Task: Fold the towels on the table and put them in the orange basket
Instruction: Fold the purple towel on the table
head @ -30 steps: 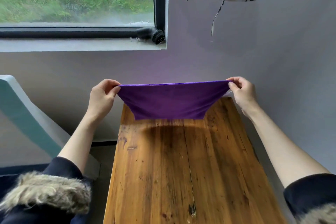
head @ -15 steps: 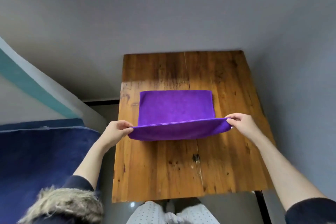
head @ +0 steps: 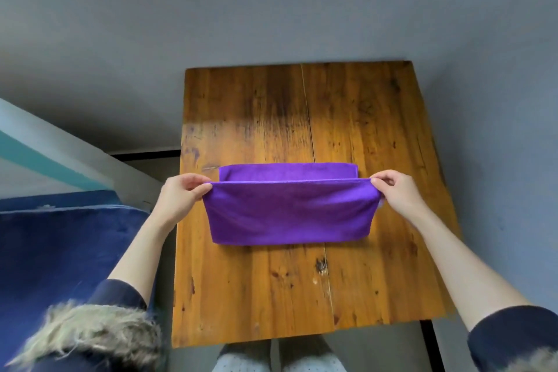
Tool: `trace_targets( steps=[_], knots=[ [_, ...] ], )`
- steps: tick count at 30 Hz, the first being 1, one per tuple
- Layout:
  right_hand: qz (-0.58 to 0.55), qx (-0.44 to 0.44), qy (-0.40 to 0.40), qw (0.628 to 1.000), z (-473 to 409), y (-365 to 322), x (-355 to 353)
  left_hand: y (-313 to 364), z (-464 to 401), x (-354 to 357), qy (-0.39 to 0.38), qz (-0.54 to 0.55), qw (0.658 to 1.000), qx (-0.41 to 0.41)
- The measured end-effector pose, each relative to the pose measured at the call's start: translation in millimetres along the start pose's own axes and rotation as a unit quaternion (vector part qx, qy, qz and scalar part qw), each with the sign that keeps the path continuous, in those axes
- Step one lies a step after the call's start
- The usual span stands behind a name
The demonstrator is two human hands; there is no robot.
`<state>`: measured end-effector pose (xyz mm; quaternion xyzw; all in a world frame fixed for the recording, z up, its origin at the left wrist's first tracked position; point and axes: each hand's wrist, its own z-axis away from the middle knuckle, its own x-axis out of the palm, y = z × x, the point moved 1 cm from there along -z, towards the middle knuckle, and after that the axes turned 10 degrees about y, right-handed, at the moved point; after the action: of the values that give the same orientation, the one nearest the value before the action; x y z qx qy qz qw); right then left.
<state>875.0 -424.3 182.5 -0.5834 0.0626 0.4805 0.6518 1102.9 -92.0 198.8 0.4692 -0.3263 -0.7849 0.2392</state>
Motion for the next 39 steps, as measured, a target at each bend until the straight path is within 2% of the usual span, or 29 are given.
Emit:
trace_targets(
  steps=[4,14,19,22,24,25,27,30,33,39],
  knots=[
    [0.015,-0.007,0.012,1.000,-31.8,-3.1,18.9,-0.4,-34.8,17.1,0.018,-0.015,1.000,0.005],
    [0.038,0.003,0.013,0.999,-80.5,20.8,62.2,-26.6,-91.1,58.5,0.024,-0.055,0.996,-0.063],
    [0.053,0.047,0.029,0.997,-87.5,29.1,70.9,-35.3,-99.9,66.6,0.058,-0.085,0.992,-0.073],
    [0.116,0.037,0.111,0.986,-76.2,24.5,73.7,-32.5,-89.5,74.7,0.116,-0.147,0.982,-0.005],
    [0.156,-0.063,0.173,0.970,-55.1,14.6,80.2,-26.6,-72.3,87.3,0.151,-0.207,0.962,0.093],
    [0.171,-0.130,0.170,0.962,-40.9,8.5,87.9,-22.6,-61.4,96.8,0.148,-0.234,0.950,0.143],
    [0.213,-0.253,0.114,0.937,-12.7,1.0,112.2,-16.4,-42.2,121.6,0.100,-0.282,0.924,0.238],
    [0.295,-0.352,0.035,0.888,13.3,6.0,152.9,-18.5,-26.2,161.1,0.022,-0.355,0.883,0.308],
    [0.331,-0.324,0.016,0.886,6.0,24.3,162.1,-31.1,-28.6,178.1,0.009,-0.390,0.869,0.303],
    [0.344,-0.282,0.050,0.894,-15.6,66.4,127.5,-67.2,-39.9,152.8,0.046,-0.396,0.867,0.298]
  ],
)
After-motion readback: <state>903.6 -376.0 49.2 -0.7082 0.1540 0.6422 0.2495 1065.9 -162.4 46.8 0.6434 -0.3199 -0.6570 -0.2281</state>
